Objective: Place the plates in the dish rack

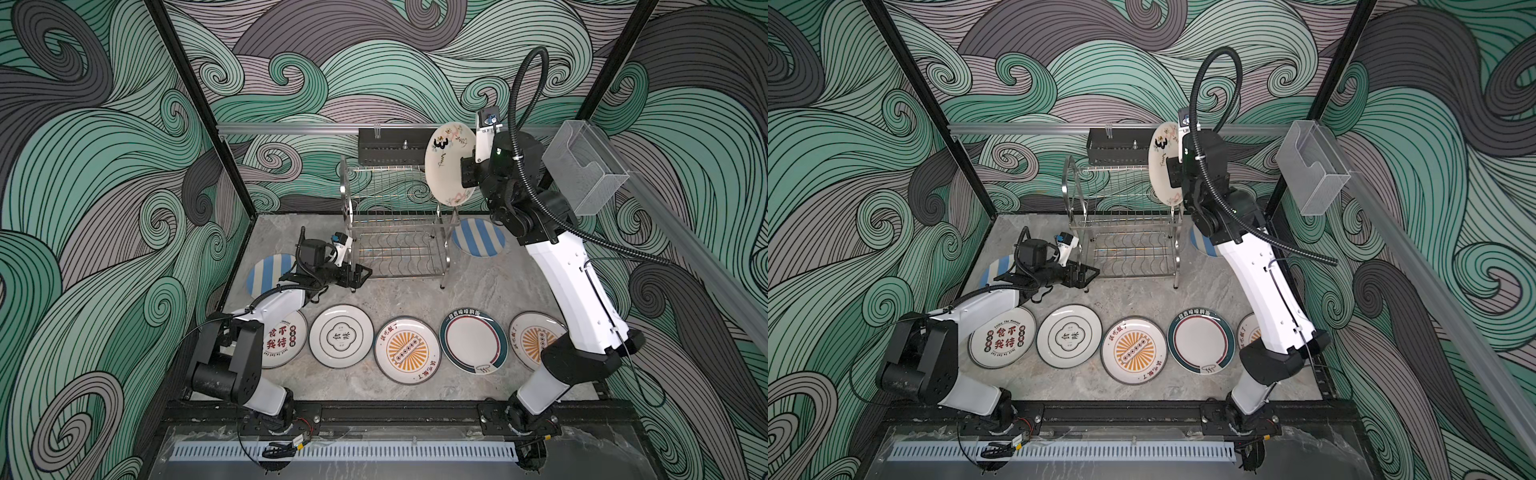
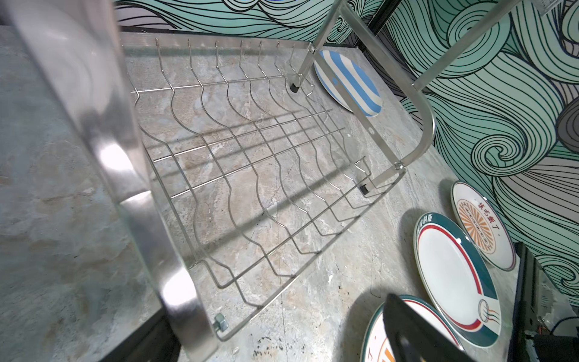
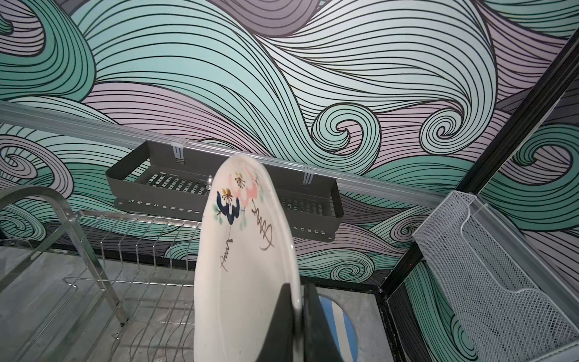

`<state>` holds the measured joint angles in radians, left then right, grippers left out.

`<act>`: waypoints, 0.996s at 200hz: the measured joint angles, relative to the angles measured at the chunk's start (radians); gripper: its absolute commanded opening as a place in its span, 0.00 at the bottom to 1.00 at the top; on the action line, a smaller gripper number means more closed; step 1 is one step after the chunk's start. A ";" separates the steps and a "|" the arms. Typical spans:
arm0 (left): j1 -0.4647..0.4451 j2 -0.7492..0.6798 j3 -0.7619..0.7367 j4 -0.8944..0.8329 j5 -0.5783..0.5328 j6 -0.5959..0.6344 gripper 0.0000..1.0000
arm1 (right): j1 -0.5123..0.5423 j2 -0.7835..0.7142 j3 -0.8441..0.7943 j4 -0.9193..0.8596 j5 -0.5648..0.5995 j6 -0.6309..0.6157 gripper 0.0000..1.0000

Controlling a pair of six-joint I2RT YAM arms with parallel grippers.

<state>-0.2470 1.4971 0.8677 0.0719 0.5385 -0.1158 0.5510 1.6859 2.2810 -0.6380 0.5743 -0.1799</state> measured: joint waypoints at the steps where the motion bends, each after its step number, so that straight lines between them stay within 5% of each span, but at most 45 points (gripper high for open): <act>1: 0.000 0.000 0.000 0.000 0.000 0.000 0.99 | 0.000 0.000 0.000 0.001 0.001 -0.001 0.00; 97: -0.036 -0.056 -0.048 0.009 0.041 -0.024 0.99 | 0.047 0.056 0.000 0.101 0.146 -0.147 0.00; 199: -0.043 -0.174 -0.061 -0.062 -0.093 -0.076 0.99 | 0.056 0.111 -0.061 0.253 0.250 -0.303 0.00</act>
<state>-0.2905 1.3235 0.8070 0.0097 0.4458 -0.1921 0.6075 1.7969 2.2196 -0.3847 0.8246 -0.4824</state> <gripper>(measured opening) 0.986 0.072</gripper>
